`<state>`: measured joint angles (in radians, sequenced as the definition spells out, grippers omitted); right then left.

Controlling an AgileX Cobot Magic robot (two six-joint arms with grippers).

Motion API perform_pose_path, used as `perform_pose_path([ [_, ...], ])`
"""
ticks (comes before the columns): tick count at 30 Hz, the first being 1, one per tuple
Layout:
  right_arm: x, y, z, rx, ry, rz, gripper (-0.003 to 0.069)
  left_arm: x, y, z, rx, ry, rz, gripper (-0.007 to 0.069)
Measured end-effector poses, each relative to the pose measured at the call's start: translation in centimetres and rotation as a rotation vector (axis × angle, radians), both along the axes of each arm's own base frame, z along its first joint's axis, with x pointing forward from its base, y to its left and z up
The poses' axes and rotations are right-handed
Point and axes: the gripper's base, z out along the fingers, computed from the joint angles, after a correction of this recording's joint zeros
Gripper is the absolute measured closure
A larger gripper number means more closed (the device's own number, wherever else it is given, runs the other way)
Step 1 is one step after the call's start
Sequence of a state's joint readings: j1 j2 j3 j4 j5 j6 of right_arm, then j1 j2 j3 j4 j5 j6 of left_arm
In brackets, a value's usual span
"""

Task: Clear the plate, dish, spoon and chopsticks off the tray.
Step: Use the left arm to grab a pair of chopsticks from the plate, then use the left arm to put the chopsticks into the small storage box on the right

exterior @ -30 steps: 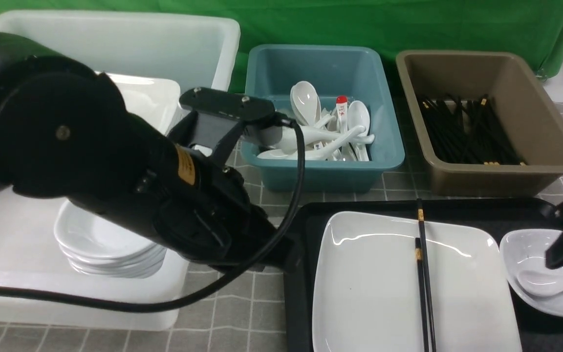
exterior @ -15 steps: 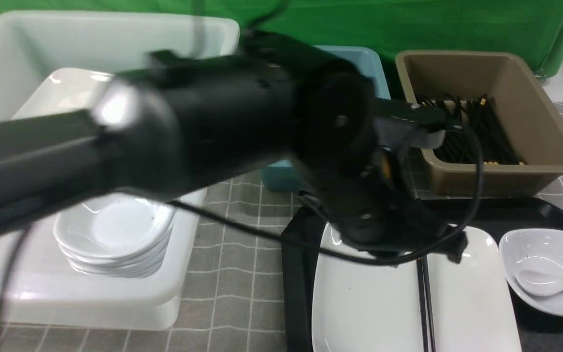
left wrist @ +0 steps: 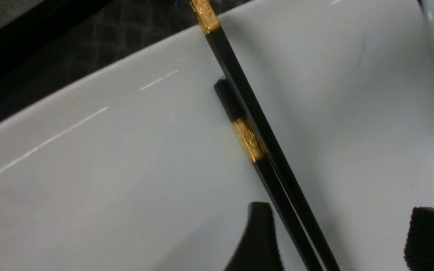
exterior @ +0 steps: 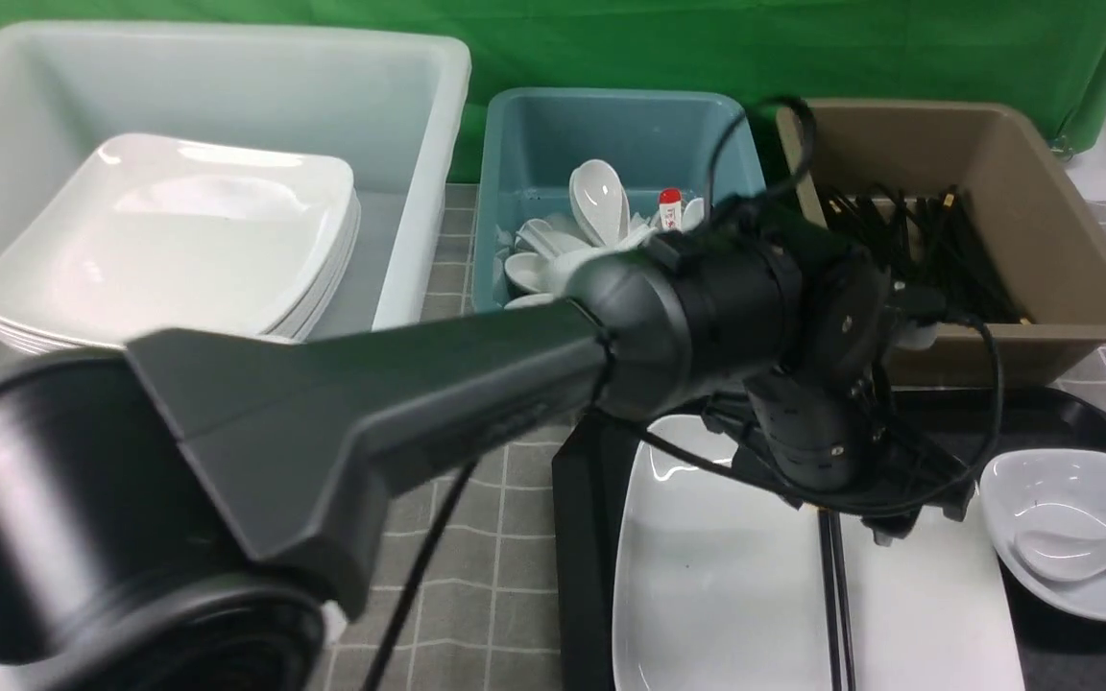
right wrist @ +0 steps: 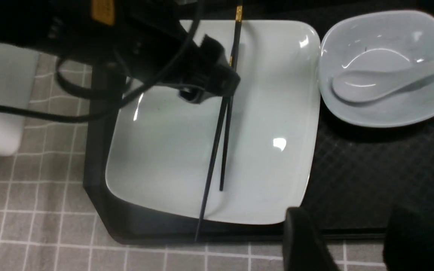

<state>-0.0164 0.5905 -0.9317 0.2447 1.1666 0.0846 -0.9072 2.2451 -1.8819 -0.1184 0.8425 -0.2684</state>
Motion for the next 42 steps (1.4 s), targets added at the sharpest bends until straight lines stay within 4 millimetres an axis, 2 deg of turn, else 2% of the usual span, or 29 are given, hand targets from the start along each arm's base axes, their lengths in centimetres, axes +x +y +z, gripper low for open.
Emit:
perform_pose_path([
  [4, -0.1, 0.0, 0.0, 0.002, -0.002, -0.002, 0.0321, 0.5, -0.4, -2.4, 0.020, 0.002, 0.011, 0.0088],
  [6, -0.1, 0.0, 0.0, 0.002, -0.002, -0.002, 0.0321, 0.6, -0.5, -2.5, 0.017, -0.007, 0.012, 0.0088],
  [12, -0.1, 0.0, 0.0, 0.000, -0.003, 0.000, 0.0321, 0.8, -0.7, -2.9, 0.026, -0.023, 0.005, 0.0172],
  [13, -0.1, 0.0, 0.0, -0.003, -0.004, 0.003, 0.0321, 0.7, -0.7, -3.0, 0.034, -0.037, -0.012, 0.0228],
  [15, -0.1, 0.0, 0.0, -0.006, -0.005, 0.006, 0.0321, 0.6, -0.8, -3.0, 0.040, -0.046, -0.026, 0.0279],
  [17, -0.1, 0.0, 0.0, -0.011, -0.007, 0.013, 0.0321, 0.5, -0.9, -3.1, 0.055, -0.061, -0.043, 0.0420],
  [18, -0.1, 0.0, 0.0, -0.013, -0.007, 0.015, 0.0321, 0.4, -0.9, -3.1, 0.058, -0.061, -0.045, 0.0432],
  [19, -0.1, 0.0, 0.0, -0.013, -0.007, 0.015, 0.0321, 0.4, -0.9, -3.2, 0.070, -0.068, -0.053, 0.0516],
  [21, -0.1, 0.0, 0.0, -0.014, -0.007, 0.016, 0.0321, 0.3, -0.9, -3.2, 0.081, -0.068, -0.060, 0.0576],
  [28, -0.1, 0.0, 0.0, -0.014, -0.008, 0.017, 0.0321, 0.0, -0.6, -2.6, 0.101, -0.055, -0.063, 0.0582],
  [32, -0.1, 0.0, 0.0, -0.014, -0.008, 0.017, 0.0321, -0.1, -0.4, -1.3, 0.094, -0.061, -0.063, 0.0582],
  [38, -0.1, 0.0, 0.0, -0.016, -0.008, 0.018, 0.0321, -0.7, -0.2, 1.6, 0.032, -0.078, -0.080, 0.0582],
  [42, -0.1, 0.0, 0.0, -0.016, -0.008, 0.018, 0.0321, -1.1, -0.3, 2.3, 0.004, -0.063, -0.100, 0.0582],
])
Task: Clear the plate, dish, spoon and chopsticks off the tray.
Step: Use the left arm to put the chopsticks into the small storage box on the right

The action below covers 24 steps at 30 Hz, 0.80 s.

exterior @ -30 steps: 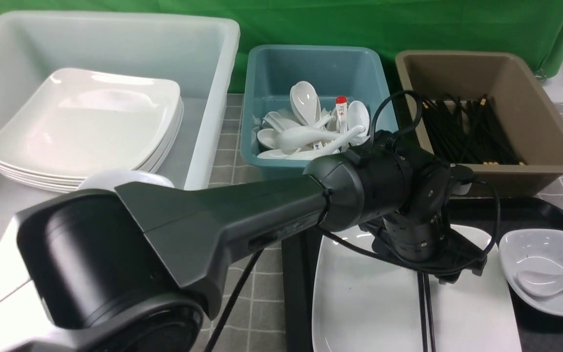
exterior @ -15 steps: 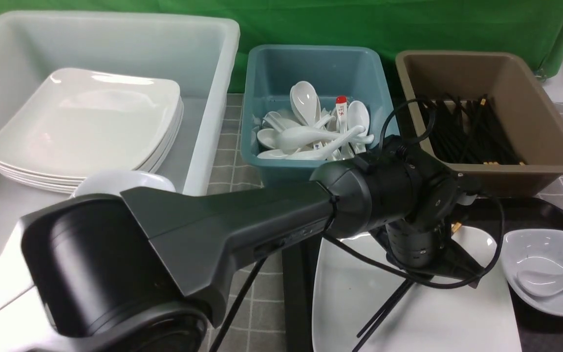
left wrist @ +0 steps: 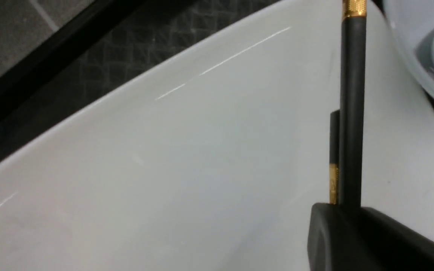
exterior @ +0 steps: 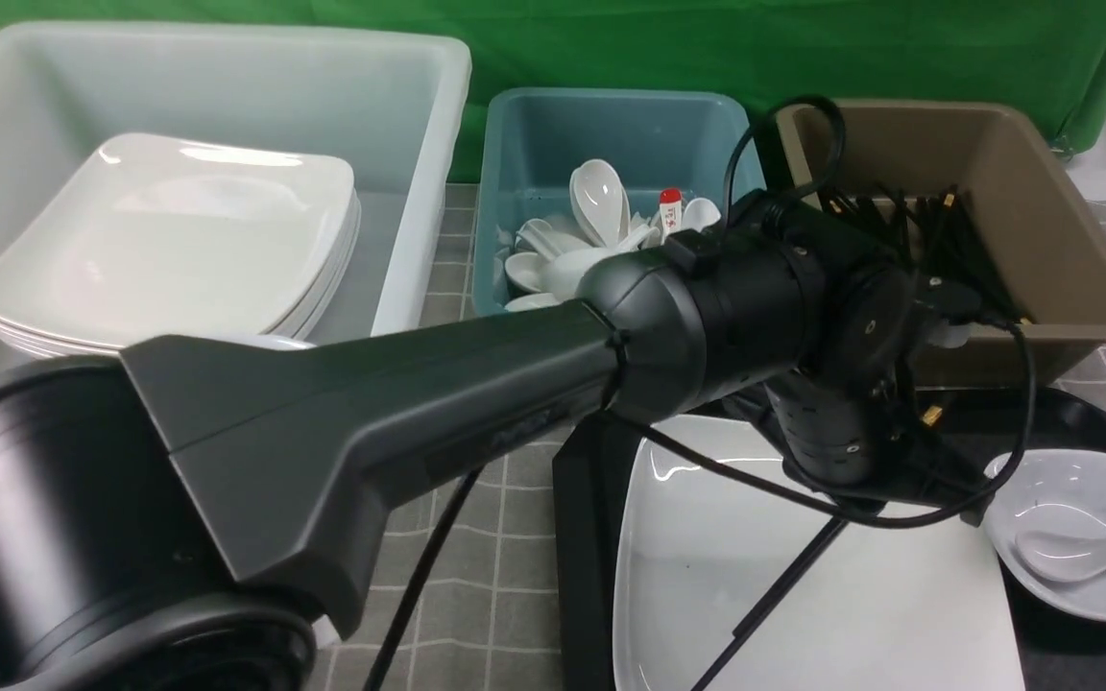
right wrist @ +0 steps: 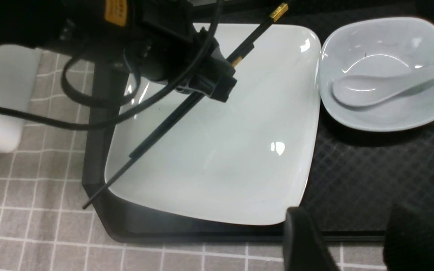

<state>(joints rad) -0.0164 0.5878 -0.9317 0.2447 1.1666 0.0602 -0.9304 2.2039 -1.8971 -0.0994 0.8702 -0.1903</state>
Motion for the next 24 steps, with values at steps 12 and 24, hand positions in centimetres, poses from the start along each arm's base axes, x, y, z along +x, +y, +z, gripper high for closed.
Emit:
perform_pose_path([
  [12, 0.0, 0.0, 0.0, 0.004, 0.000, 0.002, 0.0321, 0.7, -1.3, 5.3, -0.199, -0.098, -0.004, 0.0582],
  [24, 0.0, 0.1, 0.0, 0.014, -0.001, 0.006, 0.0321, 5.9, -0.9, 8.5, -0.456, -0.245, 0.115, 0.0582],
])
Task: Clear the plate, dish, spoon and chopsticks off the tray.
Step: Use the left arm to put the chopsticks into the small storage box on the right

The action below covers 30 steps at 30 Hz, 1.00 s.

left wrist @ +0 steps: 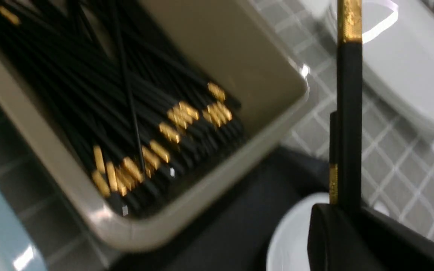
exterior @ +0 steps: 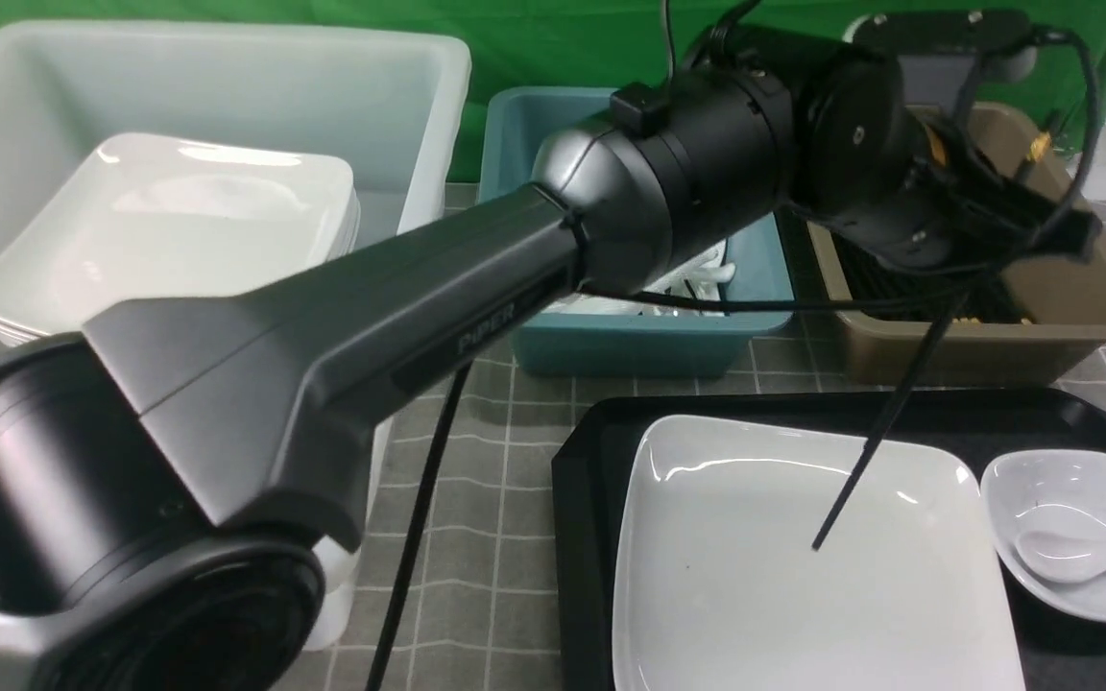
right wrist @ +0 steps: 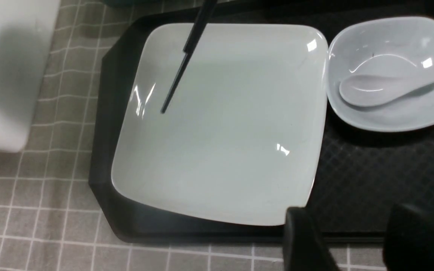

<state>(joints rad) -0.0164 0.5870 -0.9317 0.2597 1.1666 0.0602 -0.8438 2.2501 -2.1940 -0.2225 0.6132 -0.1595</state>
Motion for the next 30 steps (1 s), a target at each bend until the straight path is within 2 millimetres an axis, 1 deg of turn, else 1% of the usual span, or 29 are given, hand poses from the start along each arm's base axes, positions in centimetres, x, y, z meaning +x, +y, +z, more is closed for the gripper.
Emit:
perform_pose_path([
  [4, 0.0, 0.0, 0.0, 0.001, 0.000, 0.000, 0.0321, 1.7, 0.0, 0.5, -0.093, -0.059, 0.041, 0.0582],
  [8, 0.0, 0.0, 0.0, 0.004, 0.000, 0.002, 0.0321, 3.0, 0.2, 1.2, -0.186, -0.131, 0.084, 0.0582],
  [13, 0.0, 0.1, 0.0, 0.007, 0.000, 0.003, 0.0321, 3.9, 0.3, 2.0, -0.279, -0.219, 0.125, 0.0582],
  [15, 0.0, 0.1, 0.0, 0.010, 0.000, 0.005, 0.0322, 4.4, 0.3, 2.6, -0.352, -0.304, 0.152, 0.0582],
  [19, 0.0, 0.1, 0.0, 0.010, 0.000, 0.005, 0.0322, 4.7, 0.3, 3.0, -0.401, -0.387, 0.169, 0.0582],
  [23, 0.0, 0.1, 0.0, 0.015, 0.000, 0.007, 0.0322, 5.1, 0.1, 2.6, -0.425, -0.466, 0.176, 0.0582],
  [24, 0.0, 0.1, 0.0, 0.015, 0.000, 0.007, 0.0322, 5.4, -0.1, 2.1, -0.426, -0.510, 0.174, 0.0582],
  [25, 0.0, 0.1, 0.0, 0.015, 0.000, 0.007, 0.0322, 5.4, -0.1, 2.1, -0.427, -0.522, 0.173, 0.0582],
  [27, 0.0, 0.2, 0.0, 0.017, 0.000, 0.008, 0.0323, 5.7, -0.4, 1.3, -0.438, -0.591, 0.167, 0.0582],
  [30, 0.0, 0.2, 0.0, 0.020, 0.000, 0.009, 0.0323, 5.9, -0.6, 0.7, -0.450, -0.651, 0.161, 0.0582],
])
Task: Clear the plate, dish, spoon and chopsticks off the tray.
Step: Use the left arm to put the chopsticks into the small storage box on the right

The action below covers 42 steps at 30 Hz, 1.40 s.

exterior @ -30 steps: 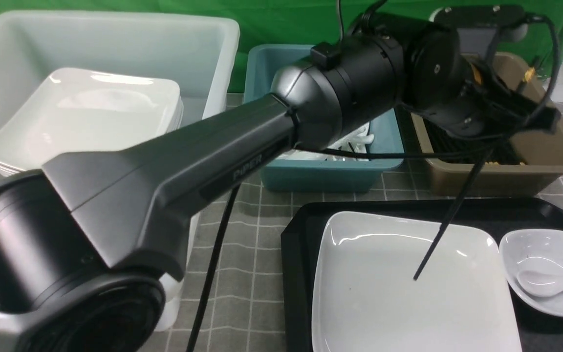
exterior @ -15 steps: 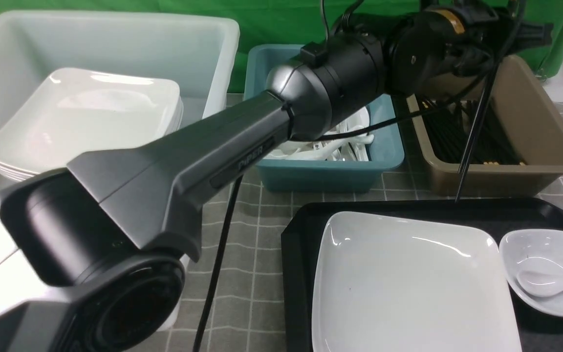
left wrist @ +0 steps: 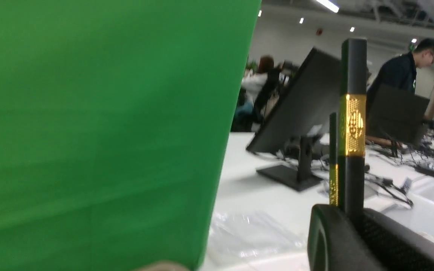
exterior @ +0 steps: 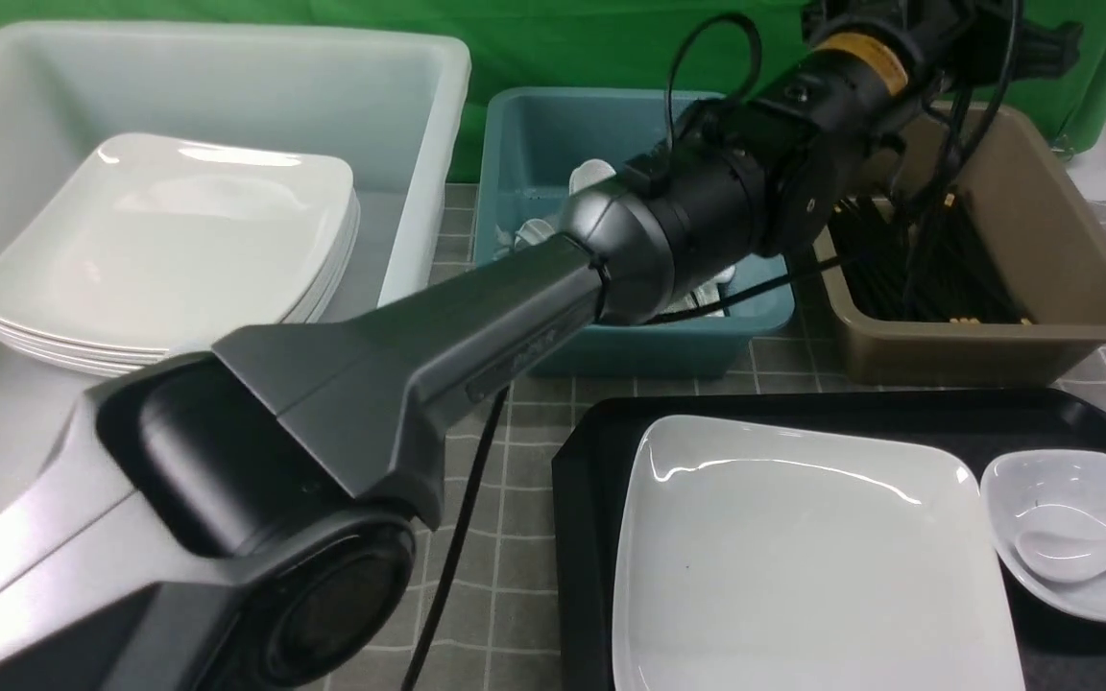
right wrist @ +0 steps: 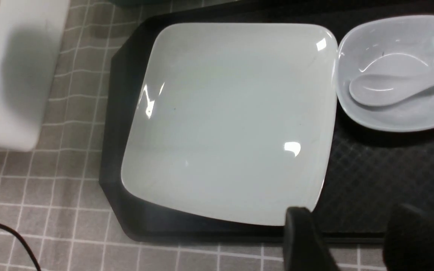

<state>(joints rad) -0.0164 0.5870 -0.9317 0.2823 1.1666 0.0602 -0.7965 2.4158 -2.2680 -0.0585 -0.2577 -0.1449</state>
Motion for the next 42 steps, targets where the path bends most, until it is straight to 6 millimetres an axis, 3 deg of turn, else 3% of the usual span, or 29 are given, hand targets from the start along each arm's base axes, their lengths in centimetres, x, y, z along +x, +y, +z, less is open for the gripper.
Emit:
perform_pose_path([
  [7, 0.0, 0.0, 0.0, 0.003, 0.000, 0.002, 0.0323, 1.0, 0.4, -1.2, -0.035, -0.088, 0.026, 0.0582],
  [16, 0.0, 0.0, 0.0, 0.004, 0.000, 0.002, 0.0323, 2.7, 0.9, -4.4, -0.013, -0.071, 0.052, 0.0582],
  [36, 0.0, 0.0, 0.0, 0.004, 0.000, 0.002, 0.0323, 2.8, 0.5, -5.9, 0.036, -0.063, 0.034, 0.0580],
  [42, 0.0, 0.0, 0.0, 0.004, 0.000, 0.002, 0.0323, 2.9, 0.5, -6.3, 0.069, -0.027, 0.033, 0.0537],
])
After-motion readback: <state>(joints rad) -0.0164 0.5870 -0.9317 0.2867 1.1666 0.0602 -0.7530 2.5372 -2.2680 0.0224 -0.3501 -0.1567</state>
